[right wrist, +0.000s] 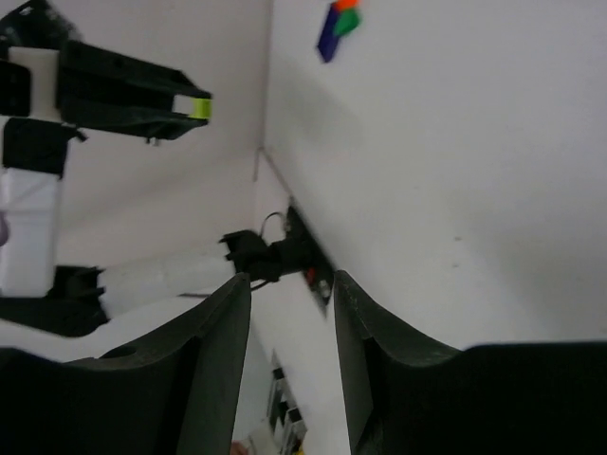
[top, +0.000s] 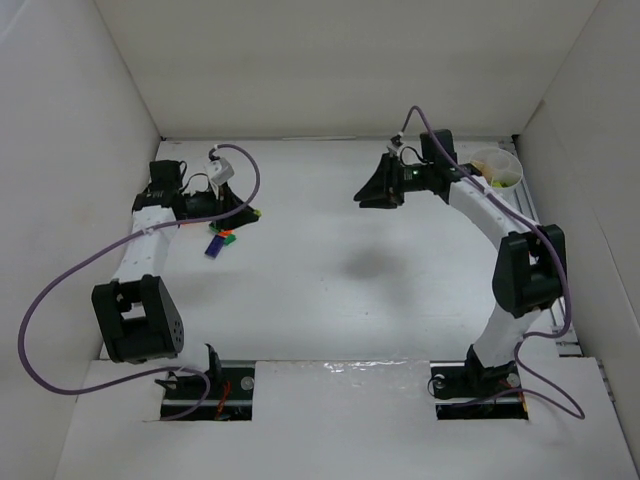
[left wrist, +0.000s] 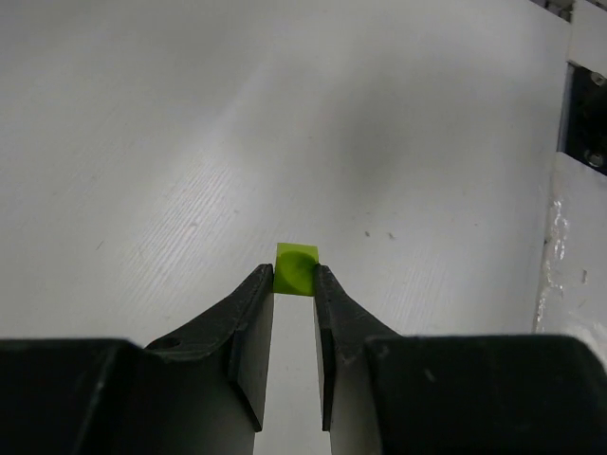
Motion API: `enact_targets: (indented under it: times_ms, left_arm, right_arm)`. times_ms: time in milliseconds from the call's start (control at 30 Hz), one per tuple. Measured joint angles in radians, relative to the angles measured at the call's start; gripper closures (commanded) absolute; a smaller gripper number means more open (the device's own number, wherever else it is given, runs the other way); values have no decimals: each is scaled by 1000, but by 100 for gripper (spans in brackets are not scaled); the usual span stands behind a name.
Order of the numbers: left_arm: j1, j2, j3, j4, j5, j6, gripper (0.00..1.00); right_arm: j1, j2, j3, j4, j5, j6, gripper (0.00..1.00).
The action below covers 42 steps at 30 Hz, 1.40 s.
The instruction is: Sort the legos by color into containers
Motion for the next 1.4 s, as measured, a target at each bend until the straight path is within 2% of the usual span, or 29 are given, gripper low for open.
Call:
enact_targets:
  times_ms: [167, 400, 533, 867, 1067, 1400]
  left_arm:
    - [-69, -97, -45, 31, 39, -13, 95]
    - [-140, -213, -64, 126, -15, -86, 95]
    - [-140, -204, -50, 140, -56, -101, 95]
    - [-148, -180, -9, 162, -94, -144, 95]
    - [-159, -179, -1, 174, -98, -163, 95]
    - [-172, -175, 2, 185, -97, -179, 93]
  right_arm:
    - [52, 35, 47, 126, -172, 161, 54]
    - [150, 89, 102, 183, -198, 262, 57]
    - [200, 114, 166, 146, -159, 257, 58]
    - [312, 181, 423, -48, 97, 121, 58]
    - [371, 251, 542, -124, 177, 92, 54]
    - [381, 293, 596, -174, 237, 84, 50]
